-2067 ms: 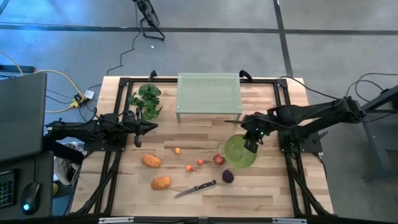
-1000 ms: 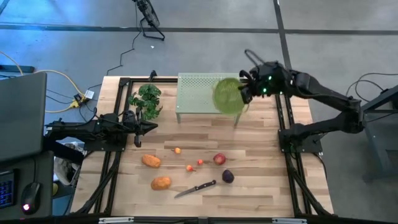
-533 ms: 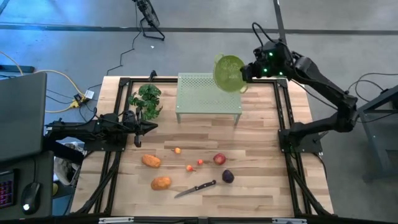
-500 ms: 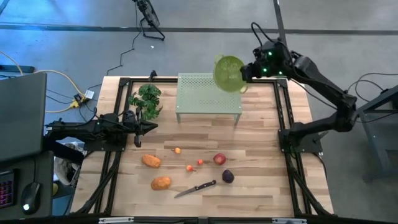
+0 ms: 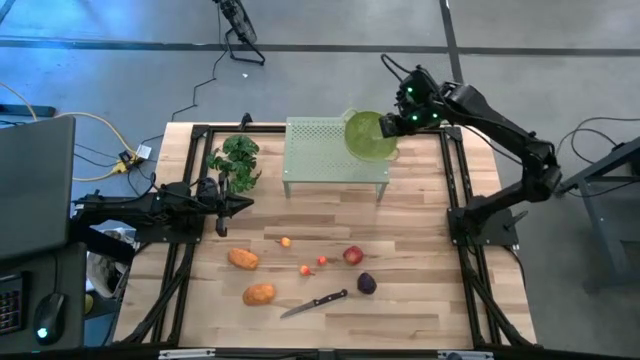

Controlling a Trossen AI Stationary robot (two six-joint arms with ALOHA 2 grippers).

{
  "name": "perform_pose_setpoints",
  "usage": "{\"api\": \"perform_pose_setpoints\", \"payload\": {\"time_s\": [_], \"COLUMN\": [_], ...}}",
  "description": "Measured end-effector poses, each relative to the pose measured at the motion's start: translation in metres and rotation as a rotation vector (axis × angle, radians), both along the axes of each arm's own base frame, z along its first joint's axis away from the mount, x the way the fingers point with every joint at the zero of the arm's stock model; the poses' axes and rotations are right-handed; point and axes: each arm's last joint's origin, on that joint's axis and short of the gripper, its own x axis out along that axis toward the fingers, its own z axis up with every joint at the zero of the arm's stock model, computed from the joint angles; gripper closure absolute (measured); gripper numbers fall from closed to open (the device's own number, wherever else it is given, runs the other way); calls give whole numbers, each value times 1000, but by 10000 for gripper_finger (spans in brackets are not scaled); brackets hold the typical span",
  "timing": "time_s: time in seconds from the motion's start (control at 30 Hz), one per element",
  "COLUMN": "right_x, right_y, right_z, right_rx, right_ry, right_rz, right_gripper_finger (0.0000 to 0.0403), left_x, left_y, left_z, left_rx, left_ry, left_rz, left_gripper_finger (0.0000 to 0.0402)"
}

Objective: Pick & Place Fruit
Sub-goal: Put the strainer bowl on the shelf

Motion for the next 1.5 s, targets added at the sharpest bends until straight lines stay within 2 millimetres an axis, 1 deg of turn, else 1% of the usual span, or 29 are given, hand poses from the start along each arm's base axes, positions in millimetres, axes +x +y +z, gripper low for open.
{"api": "perform_pose_setpoints", "payload": {"time_s": [0.1, 0.2, 0.43, 0.53, 0.7, 1.03, 1.13, 1.33, 1.5], "right_x": [3, 3, 0, 0, 6, 32, 37, 40, 39], "right_y": [-1, 0, -1, -1, -5, -4, -5, -7, -9], "right_z": [-3, 0, 24, 28, 18, -4, -10, -13, -13], "right_rx": [40, 57, -29, -22, 14, 68, 82, 83, 44], "right_ry": [-19, -13, -27, -13, 37, 106, 128, 144, 169], "right_rz": [18, 9, -26, -31, -26, 32, 42, 49, 31], "right_gripper_finger": [397, 396, 397, 397, 396, 394, 393, 392, 394], "left_x": [0, 0, 0, 0, 0, 0, 0, 0, 0], "left_y": [0, 0, 0, 0, 0, 0, 0, 0, 0], "left_z": [0, 0, 0, 0, 0, 0, 0, 0, 0], "left_rx": [0, 0, 0, 0, 0, 0, 0, 0, 0], "left_ry": [0, 0, 0, 0, 0, 0, 0, 0, 0], "left_rz": [0, 0, 0, 0, 0, 0, 0, 0, 0], "left_gripper_finger": [401, 401, 401, 401, 401, 401, 401, 401, 401]}}
